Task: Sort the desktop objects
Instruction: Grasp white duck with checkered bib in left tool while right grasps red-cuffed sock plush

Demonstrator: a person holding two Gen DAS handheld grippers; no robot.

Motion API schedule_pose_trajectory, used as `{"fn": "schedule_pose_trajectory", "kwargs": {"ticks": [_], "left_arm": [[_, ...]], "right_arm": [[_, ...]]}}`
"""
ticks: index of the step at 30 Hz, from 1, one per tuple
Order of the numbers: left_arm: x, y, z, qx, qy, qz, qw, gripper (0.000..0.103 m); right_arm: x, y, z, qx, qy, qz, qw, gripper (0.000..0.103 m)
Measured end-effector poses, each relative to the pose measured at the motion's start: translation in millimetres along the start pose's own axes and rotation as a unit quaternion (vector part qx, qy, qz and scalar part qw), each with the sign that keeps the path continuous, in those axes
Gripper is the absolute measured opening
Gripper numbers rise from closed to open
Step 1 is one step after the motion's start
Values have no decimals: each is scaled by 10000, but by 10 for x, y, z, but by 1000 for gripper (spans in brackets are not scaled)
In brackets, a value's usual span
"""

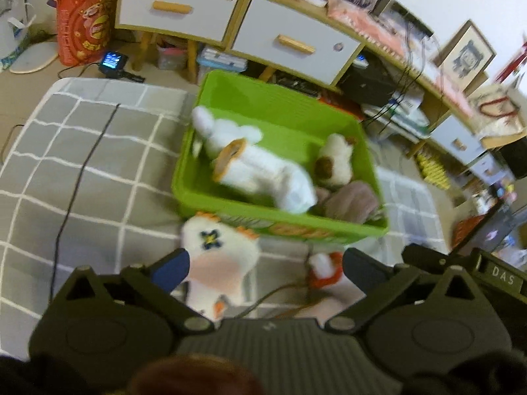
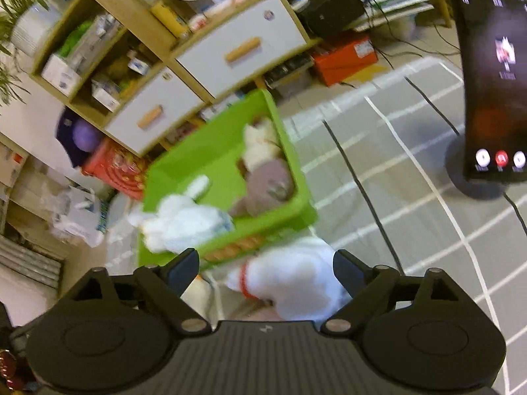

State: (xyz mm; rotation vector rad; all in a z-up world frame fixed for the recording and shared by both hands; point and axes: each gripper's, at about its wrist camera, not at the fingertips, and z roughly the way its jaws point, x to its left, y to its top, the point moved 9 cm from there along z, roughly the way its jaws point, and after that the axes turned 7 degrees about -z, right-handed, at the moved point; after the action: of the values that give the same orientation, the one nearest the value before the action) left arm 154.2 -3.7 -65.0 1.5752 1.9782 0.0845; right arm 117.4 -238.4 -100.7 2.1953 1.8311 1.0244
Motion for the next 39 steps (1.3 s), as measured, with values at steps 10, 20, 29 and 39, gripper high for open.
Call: {"fn": "schedule_pose_trajectory", "kwargs": {"ticks": [10,20,29,39], "left_arm": [[344,-99,296,139,219,-191,9995,102],[431,-156,486,168,246,-67,9995,102],[354,-242,558,160,375,344,9986,97],[409,-298,614,234,657,543,9961,77]], "right_arm": [[-16,-170,234,387,-322,-358,9981,89],[-36,-293,417,656,-533,-506,9951,89],[-87,-381,553,847,-579,-484,9935,89],[-144,-383,588,829,-635,-443,9935,86]]}}
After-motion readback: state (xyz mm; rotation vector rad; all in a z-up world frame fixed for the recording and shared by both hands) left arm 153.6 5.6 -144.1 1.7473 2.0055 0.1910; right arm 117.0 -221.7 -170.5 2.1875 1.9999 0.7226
